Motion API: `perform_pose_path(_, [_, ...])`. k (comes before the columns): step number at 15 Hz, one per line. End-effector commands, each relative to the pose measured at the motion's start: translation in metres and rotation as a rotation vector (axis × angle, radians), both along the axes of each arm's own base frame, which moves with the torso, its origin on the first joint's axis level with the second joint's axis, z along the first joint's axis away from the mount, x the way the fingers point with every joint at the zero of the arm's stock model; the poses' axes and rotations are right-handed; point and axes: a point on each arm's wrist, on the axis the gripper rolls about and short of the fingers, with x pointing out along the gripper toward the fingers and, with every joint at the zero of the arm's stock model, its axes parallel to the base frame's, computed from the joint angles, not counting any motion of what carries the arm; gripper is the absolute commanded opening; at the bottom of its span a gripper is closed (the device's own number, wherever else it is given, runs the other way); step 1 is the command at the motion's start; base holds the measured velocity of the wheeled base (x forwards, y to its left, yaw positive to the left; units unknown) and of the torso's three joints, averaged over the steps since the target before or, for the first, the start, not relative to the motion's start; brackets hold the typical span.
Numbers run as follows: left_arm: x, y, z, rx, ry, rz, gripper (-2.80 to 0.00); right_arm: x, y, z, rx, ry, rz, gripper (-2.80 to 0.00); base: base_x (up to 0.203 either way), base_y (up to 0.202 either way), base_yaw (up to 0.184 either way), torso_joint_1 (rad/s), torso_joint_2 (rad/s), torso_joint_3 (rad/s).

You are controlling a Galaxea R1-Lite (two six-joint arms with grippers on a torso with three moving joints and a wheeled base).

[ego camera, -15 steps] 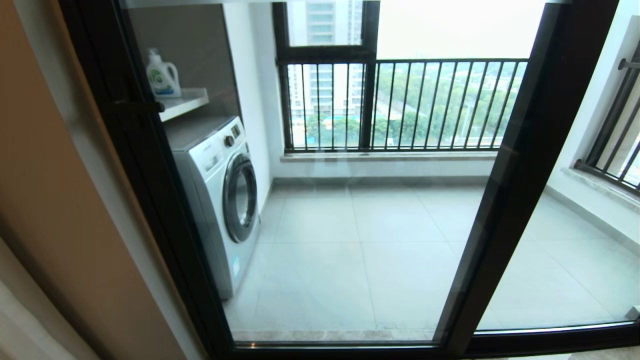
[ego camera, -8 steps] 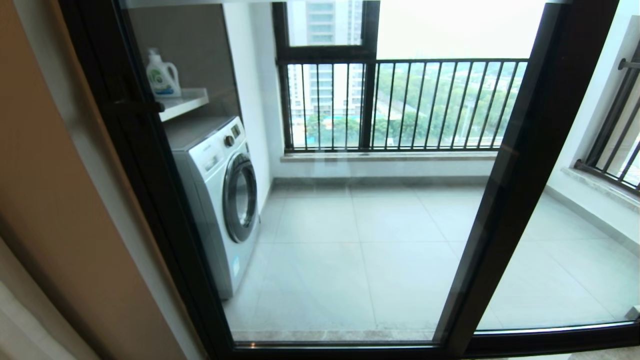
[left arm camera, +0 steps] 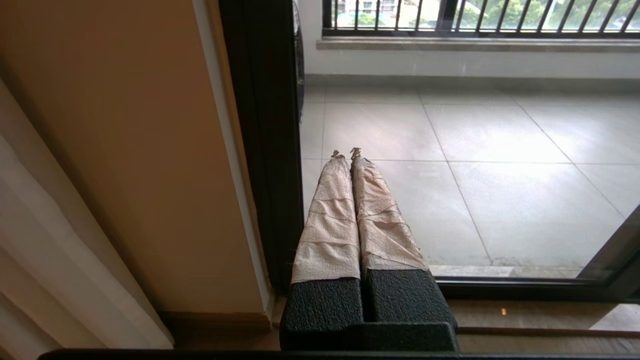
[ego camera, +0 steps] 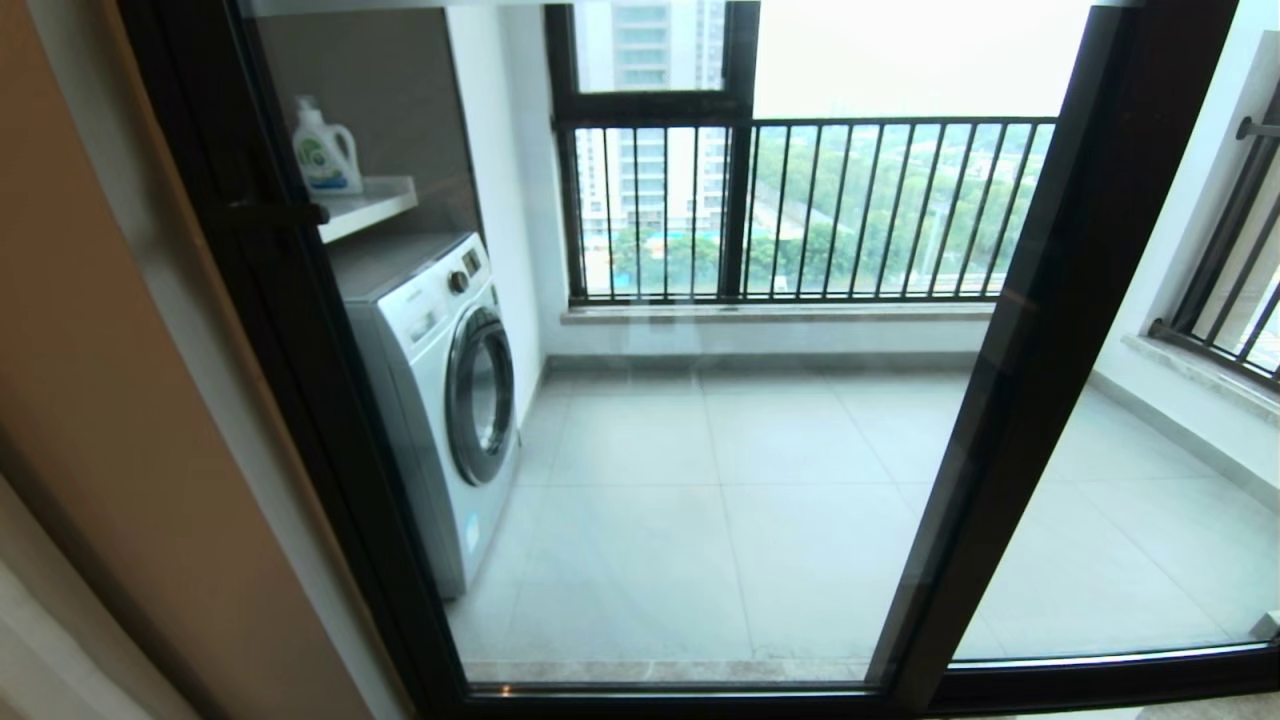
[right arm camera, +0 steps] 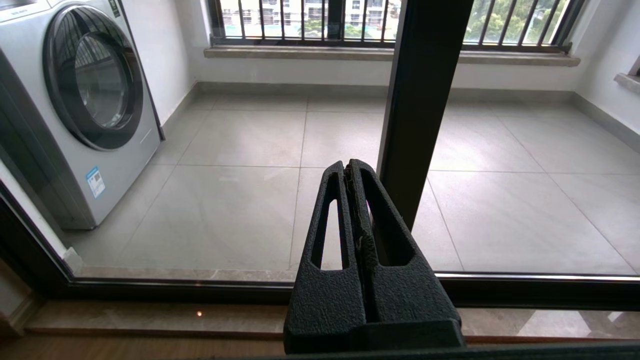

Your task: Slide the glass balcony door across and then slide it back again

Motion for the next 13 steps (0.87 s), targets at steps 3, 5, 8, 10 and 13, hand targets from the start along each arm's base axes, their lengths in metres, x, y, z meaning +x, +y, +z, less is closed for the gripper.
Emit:
perform_pose_path(3, [0.0003, 0.0, 0.0, 0.0, 0.004, -0.001, -2.8, 0.0009, 0.0, -0.0033, 0.008, 0.011, 0.0, -2.8, 0.0, 0.0, 0.0, 0.0, 0.0, 0.0])
perform_pose_path(5, [0.0003, 0.0, 0.0, 0.0, 0.004, -0.001, -2.8, 0.001, 0.0, -0.0033, 0.004, 0.012, 0.001, -2.8, 0.0, 0.0, 0.0, 0.0, 0.0, 0.0])
perform_pose_path(8, [0.0003, 0.0, 0.0, 0.0, 0.004, -0.001, -2.8, 0.001, 0.0, -0.0033, -0.001, 0.012, 0.0, -2.8, 0.0, 0.0, 0.0, 0.0, 0.0, 0.0])
perform_pose_path(10, [0.0003, 0.0, 0.0, 0.0, 0.004, -0.001, -2.8, 0.0009, 0.0, -0.0033, 0.006, 0.011, 0.0, -2.8, 0.0, 0.0, 0.0, 0.0, 0.0, 0.0])
perform_pose_path(13, [0.0003, 0.0, 0.0, 0.0, 0.004, -0.001, -2.8, 0.001, 0.0, -0.0033, 0.005, 0.012, -0.001, -2.8, 0.0, 0.0, 0.0, 0.0, 0.0, 0.0])
